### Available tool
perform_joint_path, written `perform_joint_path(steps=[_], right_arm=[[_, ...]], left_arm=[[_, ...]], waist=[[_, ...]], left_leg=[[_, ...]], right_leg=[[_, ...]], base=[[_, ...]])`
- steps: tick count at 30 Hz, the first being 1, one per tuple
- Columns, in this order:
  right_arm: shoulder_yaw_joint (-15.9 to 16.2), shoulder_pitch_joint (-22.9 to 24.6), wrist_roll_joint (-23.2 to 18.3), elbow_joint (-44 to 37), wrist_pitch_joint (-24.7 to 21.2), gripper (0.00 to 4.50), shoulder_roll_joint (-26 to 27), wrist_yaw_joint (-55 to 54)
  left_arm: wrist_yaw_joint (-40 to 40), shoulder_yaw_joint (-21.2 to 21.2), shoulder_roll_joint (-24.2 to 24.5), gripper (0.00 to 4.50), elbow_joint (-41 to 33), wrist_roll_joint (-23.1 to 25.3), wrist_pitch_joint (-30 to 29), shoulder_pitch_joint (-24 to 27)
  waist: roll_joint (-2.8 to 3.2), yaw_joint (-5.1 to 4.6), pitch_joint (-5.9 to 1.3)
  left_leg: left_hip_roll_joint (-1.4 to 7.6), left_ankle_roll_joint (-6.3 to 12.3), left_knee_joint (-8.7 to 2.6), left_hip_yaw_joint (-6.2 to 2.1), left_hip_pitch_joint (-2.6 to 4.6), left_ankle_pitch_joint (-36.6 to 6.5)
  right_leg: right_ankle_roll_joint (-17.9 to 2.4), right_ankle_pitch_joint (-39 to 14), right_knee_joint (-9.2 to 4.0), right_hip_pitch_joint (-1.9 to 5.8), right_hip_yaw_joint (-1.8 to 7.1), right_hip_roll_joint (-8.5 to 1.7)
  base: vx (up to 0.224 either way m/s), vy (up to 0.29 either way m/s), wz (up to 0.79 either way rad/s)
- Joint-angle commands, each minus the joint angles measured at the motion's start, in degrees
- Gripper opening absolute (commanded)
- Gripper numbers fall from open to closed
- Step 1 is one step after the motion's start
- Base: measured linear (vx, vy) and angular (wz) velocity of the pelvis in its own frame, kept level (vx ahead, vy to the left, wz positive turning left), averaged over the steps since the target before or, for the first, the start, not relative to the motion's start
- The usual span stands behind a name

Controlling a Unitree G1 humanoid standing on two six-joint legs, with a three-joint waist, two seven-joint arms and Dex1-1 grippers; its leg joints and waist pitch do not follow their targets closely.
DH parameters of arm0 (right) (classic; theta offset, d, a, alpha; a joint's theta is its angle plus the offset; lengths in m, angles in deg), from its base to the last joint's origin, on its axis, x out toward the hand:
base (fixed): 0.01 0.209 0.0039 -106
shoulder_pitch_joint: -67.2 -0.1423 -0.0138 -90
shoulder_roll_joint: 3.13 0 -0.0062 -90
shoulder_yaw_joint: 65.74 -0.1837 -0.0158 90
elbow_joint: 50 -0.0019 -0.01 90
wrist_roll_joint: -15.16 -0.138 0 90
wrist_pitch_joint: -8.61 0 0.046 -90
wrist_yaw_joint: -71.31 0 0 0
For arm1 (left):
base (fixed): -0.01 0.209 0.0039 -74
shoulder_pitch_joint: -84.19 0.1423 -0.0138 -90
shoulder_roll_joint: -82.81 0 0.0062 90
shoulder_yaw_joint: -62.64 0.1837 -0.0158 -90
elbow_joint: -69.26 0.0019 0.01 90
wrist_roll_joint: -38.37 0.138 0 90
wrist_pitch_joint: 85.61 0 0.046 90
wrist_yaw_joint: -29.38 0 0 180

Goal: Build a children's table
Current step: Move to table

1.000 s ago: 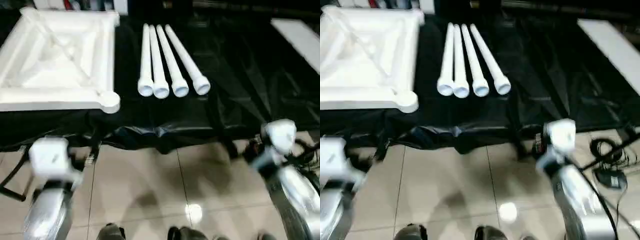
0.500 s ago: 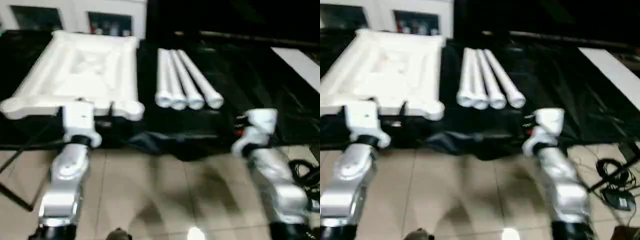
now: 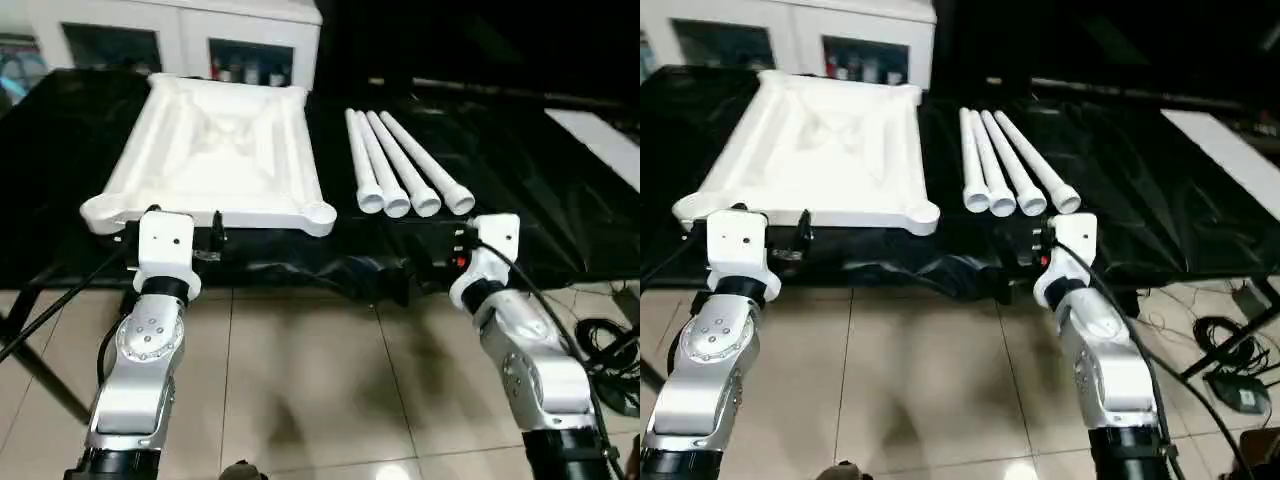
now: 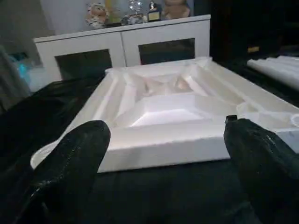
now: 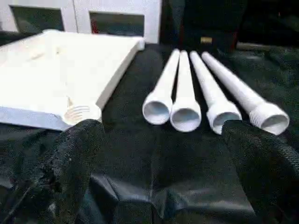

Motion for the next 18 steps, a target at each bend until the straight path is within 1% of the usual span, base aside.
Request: perform_joint_path(steps=[1,2,3,4,5,6,7,8,9,10,11,12,13,14,15,16,17,18], right_arm=[[-1.81,0.40,0.37,1.38,0.23,4.49,-1.42,-0.43],[-2.39,0.32,0.56,1.54,0.31,4.49,-1.43,-0.45],[-2.55,0.34,0.57,1.55,0.28,4.49,-1.44,-0.46],[-3.08,0.46,0.51,1.55,0.11,4.49,-1.47,-0.47],[-3.24,0.57,0.53,1.49,-0.08,4.49,-1.65,-0.62],[-3.47,0.77,0.32,1.27,-0.24,4.49,-1.78,-0.65],[-3.60,0.88,0.18,1.12,-0.34,4.49,-1.87,-0.65],[-3.63,0.93,0.17,1.07,-0.35,4.49,-1.87,-0.71],[-3.99,1.39,0.10,0.67,-0.45,4.49,-1.90,-1.19],[-4.16,1.77,0.16,0.42,-0.41,4.49,-1.95,-1.43],[-4.20,1.83,0.18,0.40,-0.39,4.49,-1.96,-1.45],[-4.39,2.28,0.34,0.09,-0.18,4.49,-1.95,-1.71],[-4.48,2.52,0.44,-0.13,-0.09,4.49,-1.90,-1.91],[-4.59,2.66,0.51,-0.27,-0.06,4.49,-1.90,-2.00],[-4.65,2.85,0.60,-0.51,-0.01,4.49,-1.88,-2.14],[-4.77,3.06,0.66,-0.88,-0.07,4.49,-1.83,-2.36],[-4.77,3.06,0.66,-0.88,-0.07,4.49,-1.83,-2.36],[-4.87,3.28,0.69,-1.30,-0.22,4.49,-1.75,-2.46]], left_arm=[[-0.22,2.18,-0.95,4.47,-0.08,0.56,-0.06,-0.34],[-0.42,2.11,-1.28,4.47,-0.29,0.29,-0.03,-0.17],[-0.53,2.03,-1.32,4.47,-0.32,0.37,-0.19,-0.15],[-0.98,1.74,-1.42,4.47,-0.38,0.87,-0.96,-0.14],[-0.73,1.64,-1.36,4.47,-0.39,0.85,-0.71,-0.20],[-0.40,1.67,-1.22,4.47,-0.48,0.94,-1.25,-0.29],[-0.16,1.72,-1.16,4.47,-0.57,0.94,-1.65,-0.35],[-0.05,1.75,-1.13,4.47,-0.57,0.91,-1.63,-0.35],[0.87,2.02,-0.92,4.47,-0.51,0.67,-1.41,-0.36],[1.63,2.55,-0.46,4.47,-0.57,0.88,-0.70,-0.20],[1.74,2.65,-0.38,4.47,-0.59,0.94,-0.58,-0.17],[2.37,3.14,-0.05,4.47,-0.86,1.13,0.03,0.11],[2.54,3.24,-0.03,4.47,-1.03,1.12,0.16,0.23],[2.63,3.22,-0.20,4.47,-1.16,1.17,0.12,0.28],[2.80,3.24,-0.23,4.47,-1.25,1.11,0.26,0.30],[3.14,3.32,-0.14,4.47,-1.27,0.80,0.33,0.15],[3.14,3.32,-0.14,4.47,-1.27,0.80,0.33,0.15],[3.29,3.37,-0.16,4.47,-1.20,0.47,0.18,0.06]], waist=[[2.25,-0.90,-3.91],[1.26,-0.80,-3.63],[0.03,-0.51,-2.95],[-1.30,-0.17,-2.76],[-2.95,1.07,-2.58],[-4.29,2.49,-2.99],[-4.27,3.18,-2.67],[-3.47,3.42,-2.29],[-2.81,3.33,-2.77],[-1.91,2.98,-2.41],[-2.18,2.41,-2.51],[-1.26,2.42,-2.86],[-0.65,2.45,-2.95],[-0.68,2.44,-2.83],[-0.65,2.32,-2.54],[-0.39,2.04,-1.74],[-0.36,1.75,-1.39],[-0.15,1.30,-0.88]], left_leg=[[7.99,-6.73,-11.39,-6.79,4.71,-26.51],[7.91,-3.13,-12.48,-6.47,4.47,-30.29],[6.31,0.74,-12.87,-4.73,3.15,-33.91],[1.93,1.56,-8.19,-1.53,1.27,-30.72],[-1.55,1.90,-1.27,2.03,1.10,-23.14],[-1.42,1.35,2.76,3.03,0.81,-5.50],[-1.45,1.28,2.16,3.08,-0.56,-1.73],[-0.29,-0.45,0.53,3.08,-0.46,-0.11],[0.85,-0.55,-2.70,2.93,0.51,-2.24],[2.40,0.19,-5.91,2.36,2.18,-6.99],[2.23,-0.02,-6.26,2.49,2.20,-9.08],[2.87,-0.23,-6.77,2.78,3.49,-11.72],[3.61,0.07,-7.25,2.80,3.57,-11.21],[3.80,0.30,-7.39,2.94,3.53,-11.14],[4.11,-0.17,-7.83,3.13,4.60,-15.49],[3.98,-0.92,-8.23,3.32,5.80,-21.91],[3.86,-1.23,-8.26,3.44,6.55,-25.65],[3.71,-1.43,-7.77,3.51,8.67,-31.46]], right_leg=[[-1.13,-3.49,-1.20,-1.45,1.23,-1.33],[-2.03,-3.55,-2.40,-0.23,2.30,-1.96],[-3.58,-4.94,-5.12,1.43,3.95,-3.10],[-10.33,-12.43,-12.30,2.25,6.08,-7.32],[-9.52,-22.84,-16.42,2.23,6.69,-10.63],[-0.89,-34.38,-17.35,2.88,8.12,-11.62],[3.90,-36.20,-16.79,3.84,8.04,-11.21],[9.98,-39.32,-16.31,3.41,7.75,-11.23],[8.87,-32.75,-15.15,4.16,6.97,-9.83],[6.63,-23.71,-14.70,3.25,5.08,-7.52],[6.87,-21.84,-14.28,3.43,4.25,-6.21],[5.05,-20.64,-14.77,3.17,3.76,-6.35],[2.87,-16.75,-14.94,3.53,3.69,-6.47],[2.42,-15.86,-15.05,3.55,3.60,-6.28],[1.79,-19.06,-15.34,3.62,3.24,-6.25],[1.48,-26.26,-16.10,3.41,2.82,-6.30],[1.78,-31.33,-16.82,3.42,2.28,-6.20],[2.21,-38.61,-18.39,3.09,1.05,-6.06]], base=[[-0.124,-0.127,-0.20],[-0.124,-0.127,-0.20],[-0.114,-0.197,-0.12],[-0.116,-0.237,-0.08],[-0.116,-0.237,-0.08],[-0.108,-0.238,-0.15],[-0.081,-0.199,-0.25],[-0.081,-0.199,-0.25],[-0.061,-0.137,-0.17],[-0.061,-0.096,-0.06],[-0.061,-0.096,-0.06],[-0.040,-0.076,0.01],[0.000,0.000,0.00],[0.000,0.000,0.00],[0.000,0.000,0.00],[0.000,0.000,0.00],[0.000,0.000,0.00],[0.000,0.000,0.00]])
